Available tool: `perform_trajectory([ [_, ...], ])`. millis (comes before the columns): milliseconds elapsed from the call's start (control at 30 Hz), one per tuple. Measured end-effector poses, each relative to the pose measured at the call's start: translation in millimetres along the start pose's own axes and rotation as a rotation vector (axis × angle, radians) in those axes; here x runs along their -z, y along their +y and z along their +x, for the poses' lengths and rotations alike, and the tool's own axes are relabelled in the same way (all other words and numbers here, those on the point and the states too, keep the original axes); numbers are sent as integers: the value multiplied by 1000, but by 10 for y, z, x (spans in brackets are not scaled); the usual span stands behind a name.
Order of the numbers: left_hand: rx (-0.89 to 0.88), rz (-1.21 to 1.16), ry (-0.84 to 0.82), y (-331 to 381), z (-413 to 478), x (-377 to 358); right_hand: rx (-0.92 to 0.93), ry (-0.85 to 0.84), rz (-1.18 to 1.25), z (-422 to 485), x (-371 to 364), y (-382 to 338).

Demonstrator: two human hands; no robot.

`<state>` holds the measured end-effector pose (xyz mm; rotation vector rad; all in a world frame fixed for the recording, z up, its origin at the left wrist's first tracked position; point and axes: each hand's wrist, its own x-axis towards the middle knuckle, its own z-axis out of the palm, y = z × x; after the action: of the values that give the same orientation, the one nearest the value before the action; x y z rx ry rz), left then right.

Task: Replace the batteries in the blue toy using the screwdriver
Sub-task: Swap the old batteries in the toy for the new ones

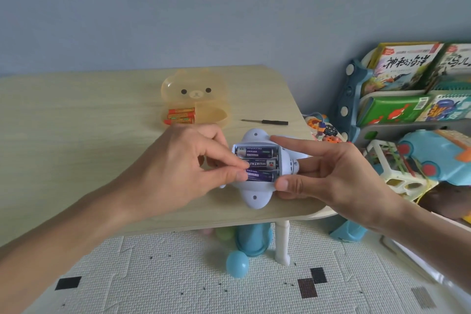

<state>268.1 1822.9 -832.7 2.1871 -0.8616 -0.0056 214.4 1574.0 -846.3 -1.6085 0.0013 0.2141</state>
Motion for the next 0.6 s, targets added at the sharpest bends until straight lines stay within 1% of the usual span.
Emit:
perform_trajectory([
  [67, 81, -51, 32, 6, -7, -46, 4, 3, 1, -1, 0, -4],
  [167, 153, -46, 36, 22, 16, -85, 8, 3, 1, 3, -5, -6],
  [267, 201, -40, 30, 37, 51, -109, 16, 10, 11, 14, -6, 21],
  [400, 237, -21, 68, 45, 67, -160, 24, 12, 6, 28, 14, 45],
  [500, 298, -152, 69, 4, 67, -136, 34, -19, 9, 36, 21, 35],
  [600, 297, -283, -1, -150, 23, 14, 39, -35, 9, 43, 25, 48],
])
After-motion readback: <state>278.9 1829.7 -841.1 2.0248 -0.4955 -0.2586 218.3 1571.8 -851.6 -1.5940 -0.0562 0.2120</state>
